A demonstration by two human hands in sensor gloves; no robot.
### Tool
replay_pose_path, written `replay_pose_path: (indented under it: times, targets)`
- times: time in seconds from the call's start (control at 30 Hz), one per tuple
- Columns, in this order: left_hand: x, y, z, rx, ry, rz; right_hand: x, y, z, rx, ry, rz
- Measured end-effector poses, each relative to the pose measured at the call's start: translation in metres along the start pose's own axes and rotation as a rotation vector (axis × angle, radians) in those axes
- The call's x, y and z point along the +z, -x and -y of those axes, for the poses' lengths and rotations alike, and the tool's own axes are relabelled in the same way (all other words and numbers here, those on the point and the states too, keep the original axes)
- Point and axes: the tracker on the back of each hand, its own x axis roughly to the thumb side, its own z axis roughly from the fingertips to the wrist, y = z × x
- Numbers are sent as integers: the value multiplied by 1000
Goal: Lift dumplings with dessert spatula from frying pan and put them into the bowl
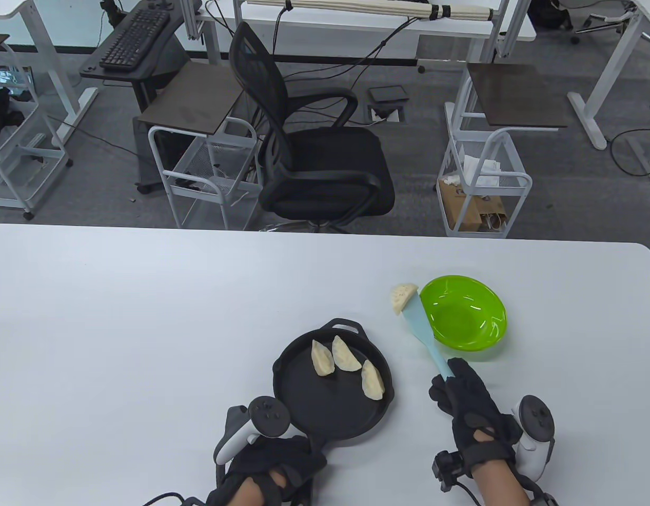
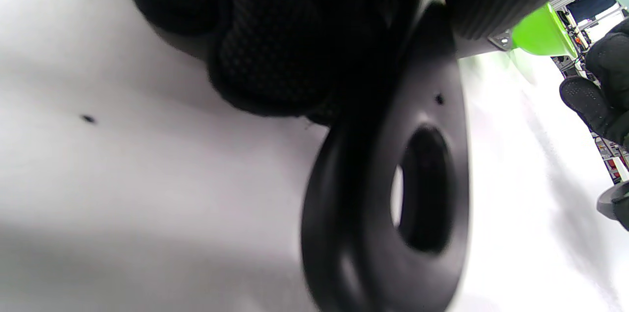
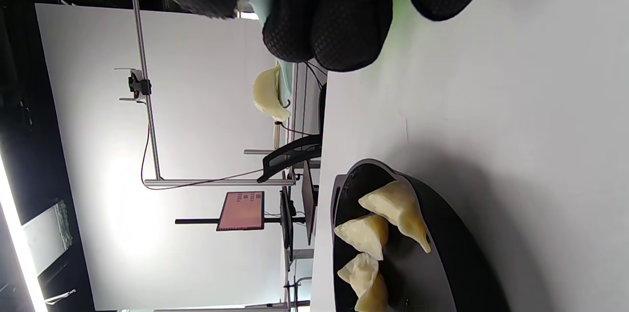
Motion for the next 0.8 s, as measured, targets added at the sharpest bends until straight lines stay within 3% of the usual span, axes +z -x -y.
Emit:
replay_pose_path:
  times: [0.8]
  targets:
    - [0, 1, 0, 5, 4, 3, -5, 8, 21, -18, 117, -33]
